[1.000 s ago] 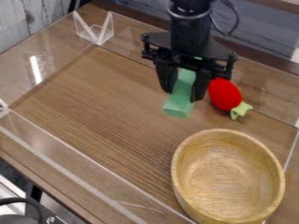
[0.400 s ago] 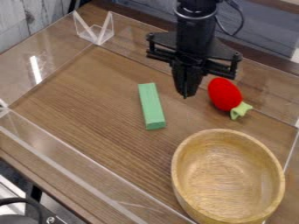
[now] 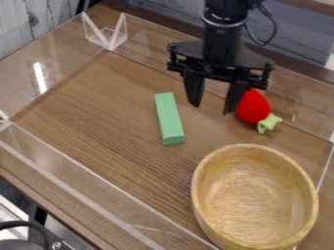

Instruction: Remove the green block from the brown bowl and put it on the table

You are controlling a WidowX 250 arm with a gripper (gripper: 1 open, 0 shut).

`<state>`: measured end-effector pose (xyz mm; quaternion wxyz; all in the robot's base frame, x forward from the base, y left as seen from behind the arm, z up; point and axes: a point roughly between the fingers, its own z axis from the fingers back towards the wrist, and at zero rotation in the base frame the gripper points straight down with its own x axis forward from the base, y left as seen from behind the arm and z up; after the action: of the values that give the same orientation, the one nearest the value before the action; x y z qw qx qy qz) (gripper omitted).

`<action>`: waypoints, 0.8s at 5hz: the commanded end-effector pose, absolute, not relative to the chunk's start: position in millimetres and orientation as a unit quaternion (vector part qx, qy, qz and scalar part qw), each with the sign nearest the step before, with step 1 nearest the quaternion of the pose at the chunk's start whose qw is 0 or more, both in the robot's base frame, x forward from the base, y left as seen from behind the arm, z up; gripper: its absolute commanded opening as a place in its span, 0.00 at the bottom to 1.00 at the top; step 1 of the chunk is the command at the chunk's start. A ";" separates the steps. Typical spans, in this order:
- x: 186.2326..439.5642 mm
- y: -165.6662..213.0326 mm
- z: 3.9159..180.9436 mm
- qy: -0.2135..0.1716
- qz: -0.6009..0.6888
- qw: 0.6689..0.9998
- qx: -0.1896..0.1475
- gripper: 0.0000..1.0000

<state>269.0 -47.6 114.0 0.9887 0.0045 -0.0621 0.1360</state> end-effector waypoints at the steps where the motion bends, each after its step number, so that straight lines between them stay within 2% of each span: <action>1: 276.0 -41.4 133.6 -0.086 0.123 0.989 0.002 1.00; 2: 275.4 -36.3 135.8 -0.078 0.108 0.991 0.008 1.00; 4: 273.4 -4.0 113.2 -0.076 0.130 0.988 0.025 1.00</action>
<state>270.4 -5.0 107.1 0.9890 0.0248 -0.0633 0.1313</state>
